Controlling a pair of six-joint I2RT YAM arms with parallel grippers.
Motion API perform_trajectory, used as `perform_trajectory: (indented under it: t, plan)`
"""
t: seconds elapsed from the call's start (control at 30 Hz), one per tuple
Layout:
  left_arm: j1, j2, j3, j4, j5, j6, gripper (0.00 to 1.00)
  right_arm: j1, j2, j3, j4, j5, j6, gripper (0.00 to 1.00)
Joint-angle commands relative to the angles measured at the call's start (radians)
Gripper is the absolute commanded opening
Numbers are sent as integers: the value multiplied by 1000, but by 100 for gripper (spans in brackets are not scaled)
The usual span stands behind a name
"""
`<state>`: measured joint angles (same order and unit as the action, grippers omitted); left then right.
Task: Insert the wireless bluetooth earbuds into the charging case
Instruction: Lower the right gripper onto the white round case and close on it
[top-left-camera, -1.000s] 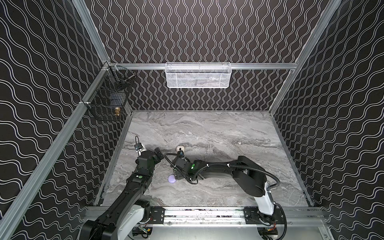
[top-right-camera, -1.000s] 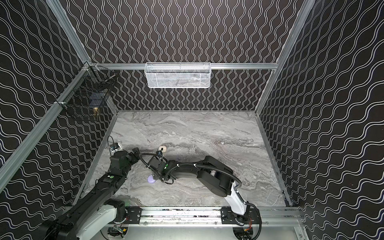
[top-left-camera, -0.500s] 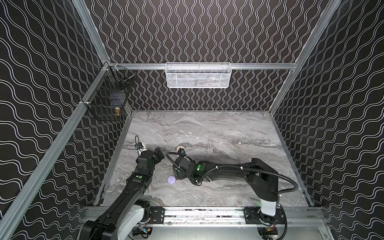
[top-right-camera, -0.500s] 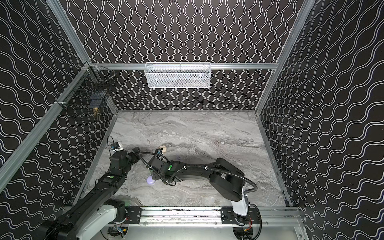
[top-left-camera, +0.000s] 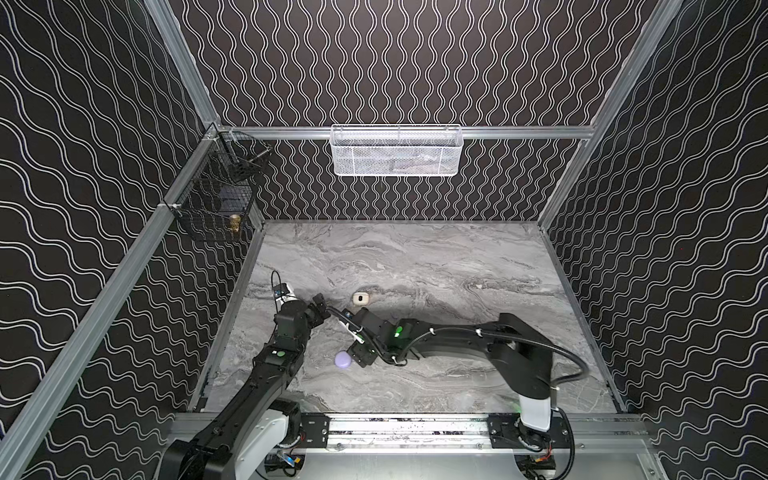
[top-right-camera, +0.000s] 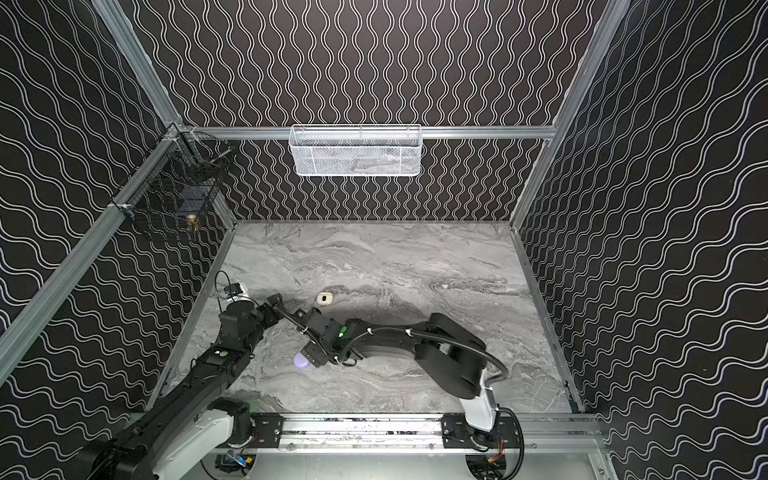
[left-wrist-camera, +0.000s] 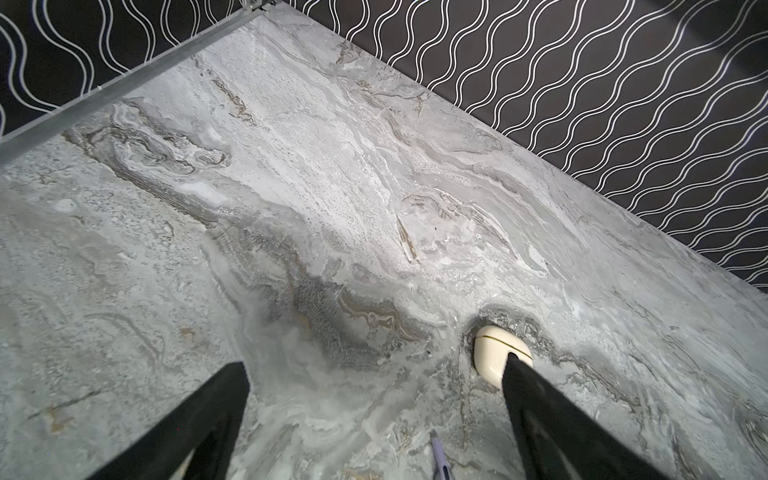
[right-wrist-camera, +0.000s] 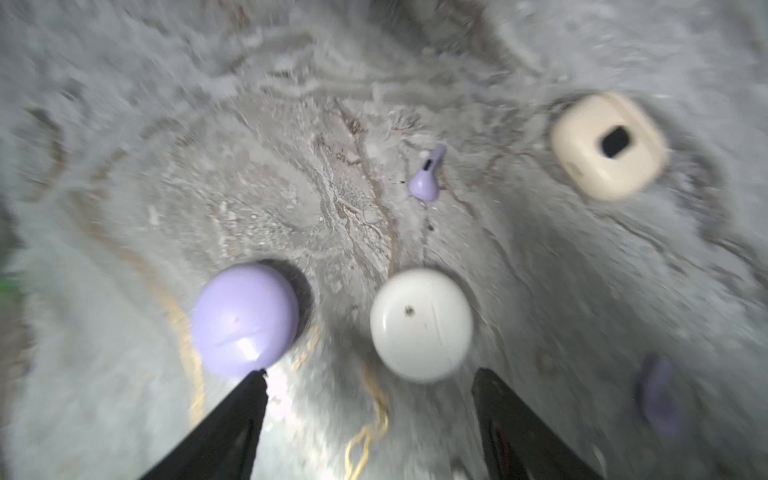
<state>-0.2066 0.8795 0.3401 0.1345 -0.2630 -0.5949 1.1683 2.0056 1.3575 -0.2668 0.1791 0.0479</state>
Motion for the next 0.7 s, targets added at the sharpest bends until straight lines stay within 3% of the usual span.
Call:
perform_trajectory:
  t: [0.0, 0.23, 0.53, 0.67]
  plan:
    - [2, -4, 6, 28, 11, 19, 99, -15, 68, 69, -105, 41, -65, 81]
    - [3, -7, 4, 34, 20, 19, 99, -37, 117, 102, -132, 30, -69, 79]
    - [3, -12, 2, 36, 23, 21, 98, -38, 90, 59, -92, -26, -74, 61]
    - [3, -16, 1, 37, 23, 21, 99, -39, 114, 74, -98, -13, -72, 62]
